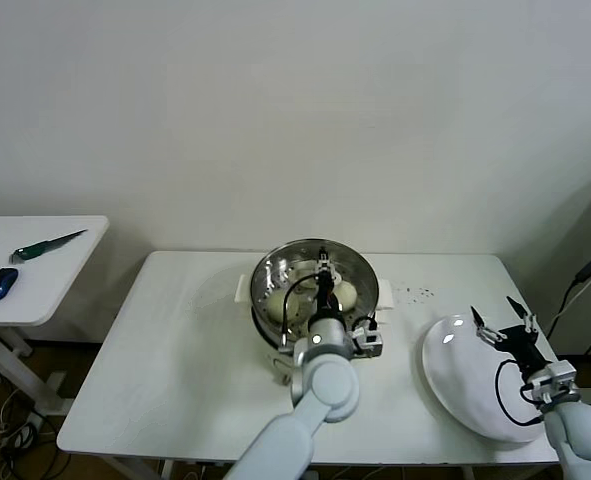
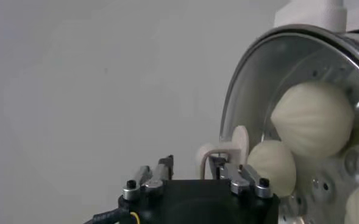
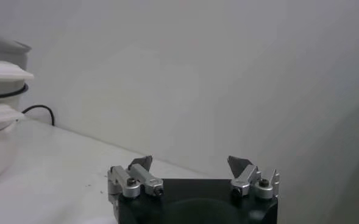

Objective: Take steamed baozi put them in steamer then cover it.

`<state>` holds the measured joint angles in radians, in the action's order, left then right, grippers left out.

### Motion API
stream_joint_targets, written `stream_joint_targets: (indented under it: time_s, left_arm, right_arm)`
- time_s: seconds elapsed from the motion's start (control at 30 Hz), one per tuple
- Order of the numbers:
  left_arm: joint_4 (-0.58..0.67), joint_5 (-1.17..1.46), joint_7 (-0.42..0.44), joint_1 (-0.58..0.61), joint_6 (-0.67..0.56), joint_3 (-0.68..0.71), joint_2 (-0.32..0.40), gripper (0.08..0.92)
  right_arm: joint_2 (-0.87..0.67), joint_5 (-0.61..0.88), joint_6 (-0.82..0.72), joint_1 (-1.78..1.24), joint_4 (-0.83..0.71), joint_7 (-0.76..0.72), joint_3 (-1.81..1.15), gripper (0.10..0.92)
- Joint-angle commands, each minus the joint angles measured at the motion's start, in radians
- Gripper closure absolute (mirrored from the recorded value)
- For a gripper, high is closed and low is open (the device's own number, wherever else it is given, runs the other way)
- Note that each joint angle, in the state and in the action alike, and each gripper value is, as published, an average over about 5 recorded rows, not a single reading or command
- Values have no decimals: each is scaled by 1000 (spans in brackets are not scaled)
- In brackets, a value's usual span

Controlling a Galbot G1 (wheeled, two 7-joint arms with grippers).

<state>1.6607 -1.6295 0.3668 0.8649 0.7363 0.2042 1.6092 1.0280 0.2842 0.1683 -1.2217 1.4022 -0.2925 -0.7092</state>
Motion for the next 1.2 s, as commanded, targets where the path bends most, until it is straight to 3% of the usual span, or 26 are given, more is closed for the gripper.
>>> stream_joint_targets:
  time_s: [0.03,0.37,0.6,0.7,0.8,1.0,1.1,1.2]
  left_arm:
    - [183,15,47,52,49,11,-107,471]
    - [319,24,42,186,49,-50,-202,204]
    - [437,106,-17,302,34,-144,-275,177]
    - [494,202,-113,368,-1,-217,-283,177]
    - [547,350,-273,441,-69,-309,-287,177]
    - [562,795,-556,580,-326,-561,-248,177]
    - [564,1078,-615,648,-448,-660,-219,177]
    - [560,1361,-593,707,-599,-765,-196,177]
  right_arm:
    - [-2,-5,-19,1,3,-2,-1,203]
    - [-4,-37,-70,13,26,28,8,203]
    - [-2,-57,-89,9,48,32,7,203]
    - [2,-28,-95,3,62,34,7,203]
    - [5,-17,-99,-6,81,35,5,203]
    - [19,-4,-93,-24,109,32,-2,203]
    - [26,-6,-91,-36,119,29,-7,203]
    - [34,-4,-88,-43,127,27,-7,203]
